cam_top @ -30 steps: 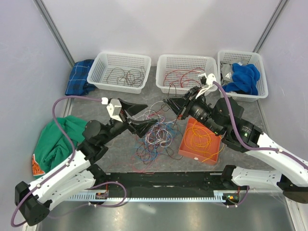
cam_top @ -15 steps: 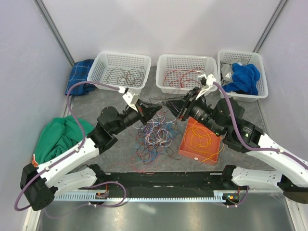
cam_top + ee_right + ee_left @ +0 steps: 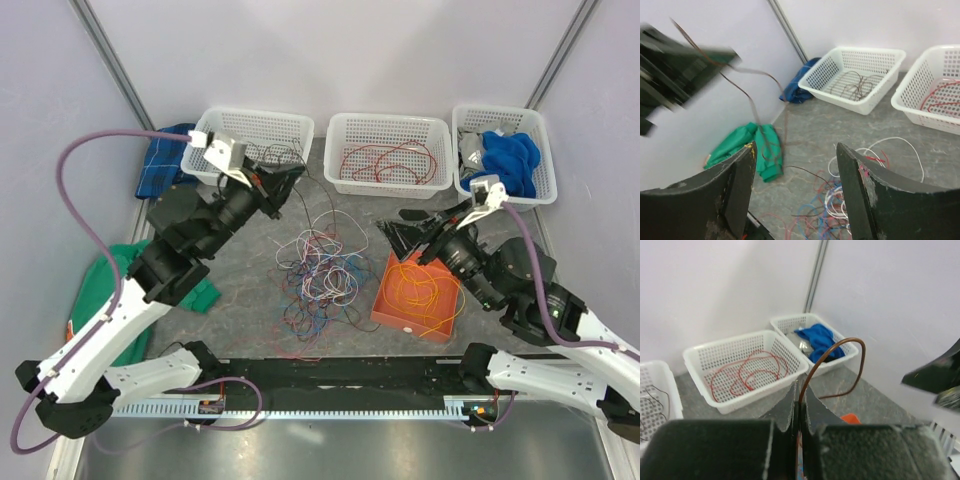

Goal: Untangle the cables

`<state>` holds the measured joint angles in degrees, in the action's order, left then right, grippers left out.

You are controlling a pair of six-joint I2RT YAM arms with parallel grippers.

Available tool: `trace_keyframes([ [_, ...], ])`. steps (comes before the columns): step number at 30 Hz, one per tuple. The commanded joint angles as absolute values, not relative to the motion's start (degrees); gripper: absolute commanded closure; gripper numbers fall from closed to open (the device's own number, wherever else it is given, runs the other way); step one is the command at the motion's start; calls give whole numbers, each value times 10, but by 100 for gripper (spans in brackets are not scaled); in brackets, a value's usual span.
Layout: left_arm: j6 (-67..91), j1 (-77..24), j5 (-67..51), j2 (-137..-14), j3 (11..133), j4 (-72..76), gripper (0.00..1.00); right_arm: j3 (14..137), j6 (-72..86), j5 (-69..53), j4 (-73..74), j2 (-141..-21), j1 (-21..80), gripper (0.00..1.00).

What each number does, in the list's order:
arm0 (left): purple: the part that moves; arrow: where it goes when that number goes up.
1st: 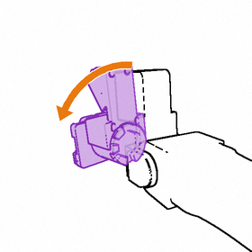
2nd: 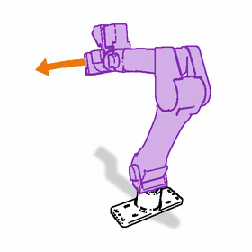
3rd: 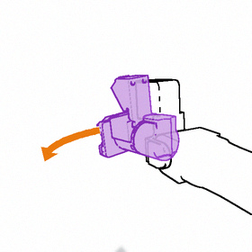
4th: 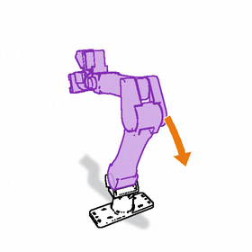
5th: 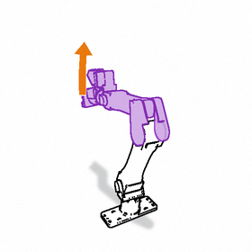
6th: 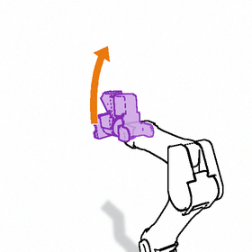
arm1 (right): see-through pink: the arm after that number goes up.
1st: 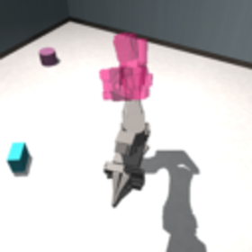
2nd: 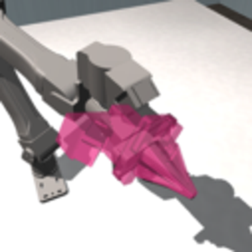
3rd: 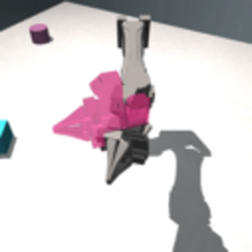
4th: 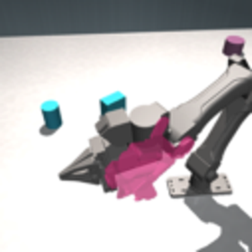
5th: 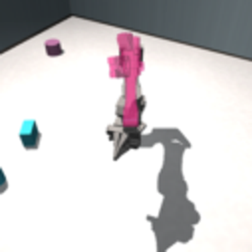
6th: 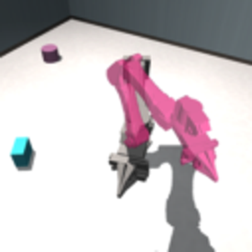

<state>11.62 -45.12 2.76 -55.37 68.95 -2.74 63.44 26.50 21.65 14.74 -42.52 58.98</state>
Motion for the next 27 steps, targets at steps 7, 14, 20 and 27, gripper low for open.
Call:
trace_keyframes([
  [7,48,-453,50,-651,947,-124,98,513,281,173,103,-439,589,29],
  [14,-80,-450,220,-776,1145,-139,98,452,301,179,93,-420,589,29],
  [20,-111,-448,232,-848,1314,-131,98,451,287,180,92,-433,589,29],
  [27,-164,-447,257,-892,1354,-70,98,433,286,162,69,-460,589,29],
])
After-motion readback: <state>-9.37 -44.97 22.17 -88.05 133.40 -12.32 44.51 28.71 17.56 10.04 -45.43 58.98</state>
